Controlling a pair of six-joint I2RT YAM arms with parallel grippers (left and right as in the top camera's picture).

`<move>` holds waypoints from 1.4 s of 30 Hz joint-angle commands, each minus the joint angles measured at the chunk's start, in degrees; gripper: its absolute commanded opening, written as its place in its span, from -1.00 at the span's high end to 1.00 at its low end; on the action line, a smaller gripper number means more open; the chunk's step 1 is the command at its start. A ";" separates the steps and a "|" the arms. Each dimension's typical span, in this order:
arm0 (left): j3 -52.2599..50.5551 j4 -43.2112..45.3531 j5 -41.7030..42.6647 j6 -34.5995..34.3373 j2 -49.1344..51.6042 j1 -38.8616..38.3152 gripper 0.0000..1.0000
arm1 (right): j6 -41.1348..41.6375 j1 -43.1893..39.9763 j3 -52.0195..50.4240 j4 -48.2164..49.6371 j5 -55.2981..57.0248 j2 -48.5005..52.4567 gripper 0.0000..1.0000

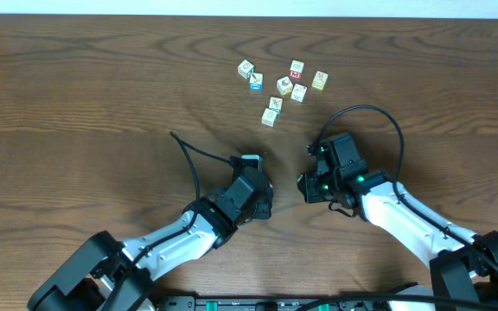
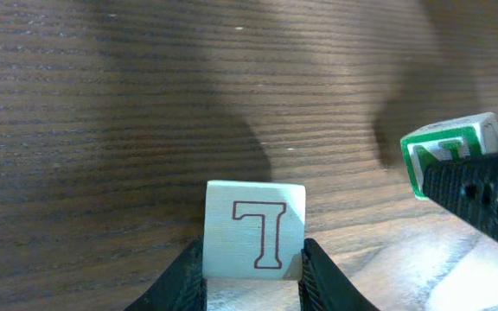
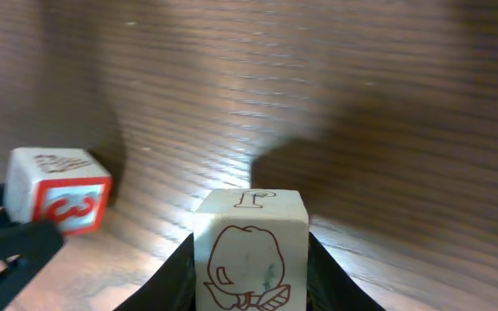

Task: Lift 3 blocks
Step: 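Carry both held blocks back toward the table center, then lower and release both blocks side by side on the table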

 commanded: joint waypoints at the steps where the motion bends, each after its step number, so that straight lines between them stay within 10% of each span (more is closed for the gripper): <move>1: -0.24 1.05 -1.36 -0.04 0.74 -0.11 0.71 | 0.79 1.70 0.13 0.63 -0.50 0.31 0.95; 21: -0.24 1.29 -1.09 0.35 1.14 -0.11 -0.05 | 0.79 2.49 0.13 0.59 1.79 0.28 0.14; 39: -0.22 -2.91 -1.33 3.63 -9.90 -0.07 -0.08 | -3.52 0.72 1.38 -5.46 4.83 -10.12 0.06; 42: -0.22 -3.32 -2.51 4.90 -11.69 -0.04 -0.07 | -3.50 0.70 1.38 -5.73 5.81 -12.11 0.41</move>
